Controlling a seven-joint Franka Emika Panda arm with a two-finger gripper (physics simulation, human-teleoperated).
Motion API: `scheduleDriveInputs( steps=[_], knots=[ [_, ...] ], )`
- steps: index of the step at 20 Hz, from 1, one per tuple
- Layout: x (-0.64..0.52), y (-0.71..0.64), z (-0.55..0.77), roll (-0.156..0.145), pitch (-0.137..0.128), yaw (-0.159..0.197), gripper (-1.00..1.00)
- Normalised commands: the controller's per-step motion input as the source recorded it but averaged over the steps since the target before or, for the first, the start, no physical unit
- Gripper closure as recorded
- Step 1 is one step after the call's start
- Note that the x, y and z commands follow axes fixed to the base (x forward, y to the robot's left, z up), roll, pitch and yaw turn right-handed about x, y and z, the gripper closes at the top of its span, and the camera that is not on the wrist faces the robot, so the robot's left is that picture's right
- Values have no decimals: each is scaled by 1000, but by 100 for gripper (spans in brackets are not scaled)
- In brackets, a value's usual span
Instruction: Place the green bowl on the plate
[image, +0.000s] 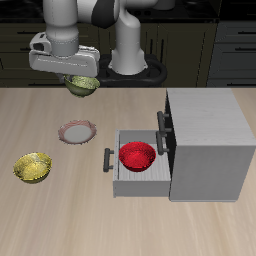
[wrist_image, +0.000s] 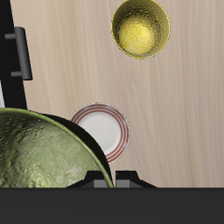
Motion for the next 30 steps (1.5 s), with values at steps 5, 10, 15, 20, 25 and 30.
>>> scheduleDriveInputs(
  steps=[5, 10, 15, 20, 25, 30],
  knots=[
    [39, -51, -425, 7, 36, 21, 100],
    [-20, -73, -364, -5, 13, 27, 100],
    [3, -12, -201, 8, 10, -15, 100],
    [34, 55, -178, 47, 21, 7, 100],
    [73, 137, -149, 70, 13, 8, 100],
    [-4, -26, -112, 8, 12, -1, 100]
  ],
)
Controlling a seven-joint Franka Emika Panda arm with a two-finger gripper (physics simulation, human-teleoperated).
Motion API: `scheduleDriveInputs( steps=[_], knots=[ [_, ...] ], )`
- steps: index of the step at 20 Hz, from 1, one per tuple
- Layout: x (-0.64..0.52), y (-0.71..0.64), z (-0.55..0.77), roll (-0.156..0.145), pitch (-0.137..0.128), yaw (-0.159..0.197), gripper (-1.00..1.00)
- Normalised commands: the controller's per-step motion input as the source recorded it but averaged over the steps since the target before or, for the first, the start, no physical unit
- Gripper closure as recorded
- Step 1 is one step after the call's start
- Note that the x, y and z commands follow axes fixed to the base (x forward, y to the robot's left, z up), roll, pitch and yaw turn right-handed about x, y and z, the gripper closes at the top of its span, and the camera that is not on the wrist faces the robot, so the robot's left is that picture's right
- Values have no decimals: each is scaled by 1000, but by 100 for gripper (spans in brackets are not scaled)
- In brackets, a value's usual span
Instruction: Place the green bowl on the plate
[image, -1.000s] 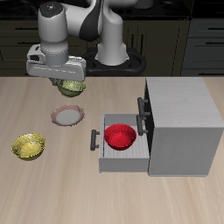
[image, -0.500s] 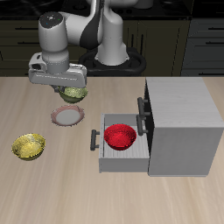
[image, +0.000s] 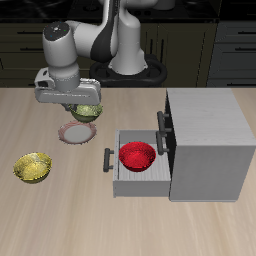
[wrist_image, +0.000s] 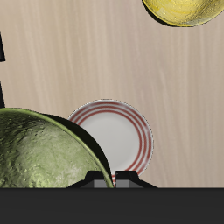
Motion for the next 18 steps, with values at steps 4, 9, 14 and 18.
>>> scheduleDriveInputs(
  steps=[4, 9, 14, 18],
  knots=[
    [-101, -158, -231, -35, 23, 16, 100],
    [-100, -119, -97, -34, 17, 0, 100],
    [-63, -16, -35, -5, 0, -1, 100],
    [-8, -44, -95, -24, 9, 14, 100]
  ],
)
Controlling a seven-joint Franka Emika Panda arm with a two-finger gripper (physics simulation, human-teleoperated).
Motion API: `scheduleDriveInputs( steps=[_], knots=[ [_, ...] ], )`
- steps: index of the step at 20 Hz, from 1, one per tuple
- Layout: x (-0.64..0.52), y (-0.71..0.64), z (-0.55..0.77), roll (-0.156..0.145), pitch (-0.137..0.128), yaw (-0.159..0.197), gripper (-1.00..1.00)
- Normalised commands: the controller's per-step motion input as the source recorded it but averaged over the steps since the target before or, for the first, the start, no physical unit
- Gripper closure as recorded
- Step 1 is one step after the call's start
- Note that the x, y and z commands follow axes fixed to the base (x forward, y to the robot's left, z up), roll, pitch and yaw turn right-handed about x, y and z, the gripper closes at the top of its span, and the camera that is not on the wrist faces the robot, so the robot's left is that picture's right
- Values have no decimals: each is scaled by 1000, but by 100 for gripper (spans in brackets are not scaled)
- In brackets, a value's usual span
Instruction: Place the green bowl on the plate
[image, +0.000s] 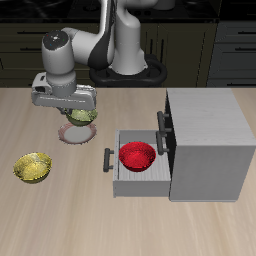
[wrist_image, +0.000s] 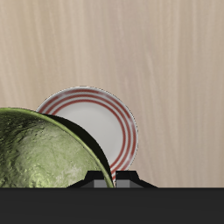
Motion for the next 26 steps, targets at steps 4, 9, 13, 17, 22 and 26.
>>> scheduleDriveInputs(
  steps=[4, 9, 13, 17, 22, 26],
  knots=[
    [50, -83, -9, -30, 1, -1, 100],
    [101, -14, 14, -4, -4, 5, 100],
    [125, 50, -58, 15, 2, 11, 100],
    [104, -32, -266, -32, 55, 24, 100],
    [28, -92, -165, -46, 47, 33, -100],
    [-2, -7, -46, 1, 23, 26, -100]
  ],
)
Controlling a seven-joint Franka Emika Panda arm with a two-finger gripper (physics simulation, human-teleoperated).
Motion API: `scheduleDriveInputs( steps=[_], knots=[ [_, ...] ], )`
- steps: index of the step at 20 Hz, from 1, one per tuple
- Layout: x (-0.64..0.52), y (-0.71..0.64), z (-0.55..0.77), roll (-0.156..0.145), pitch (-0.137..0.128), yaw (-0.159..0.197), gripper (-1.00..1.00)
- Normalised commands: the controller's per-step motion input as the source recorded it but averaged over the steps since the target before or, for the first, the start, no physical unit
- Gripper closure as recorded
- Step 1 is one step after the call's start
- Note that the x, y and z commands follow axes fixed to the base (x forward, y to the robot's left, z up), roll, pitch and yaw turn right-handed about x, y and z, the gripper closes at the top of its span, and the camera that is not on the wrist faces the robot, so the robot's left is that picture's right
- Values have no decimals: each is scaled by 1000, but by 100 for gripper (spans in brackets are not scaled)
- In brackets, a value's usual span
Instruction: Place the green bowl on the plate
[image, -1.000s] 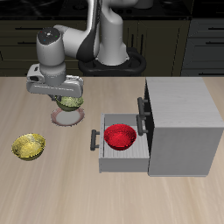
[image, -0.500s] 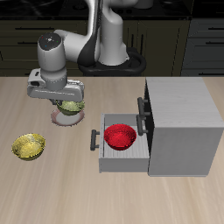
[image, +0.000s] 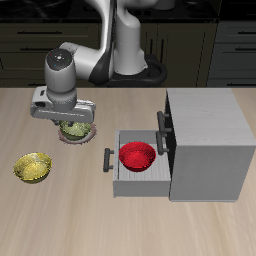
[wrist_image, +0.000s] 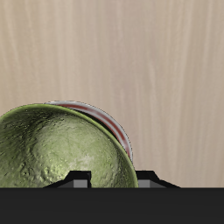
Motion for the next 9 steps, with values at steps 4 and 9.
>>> scheduleDriveInputs(
  steps=[4, 9],
  knots=[
    [2, 24, 44, 15, 0, 14, -100],
    [-31, 126, 114, 20, -15, 14, -100]
  ],
)
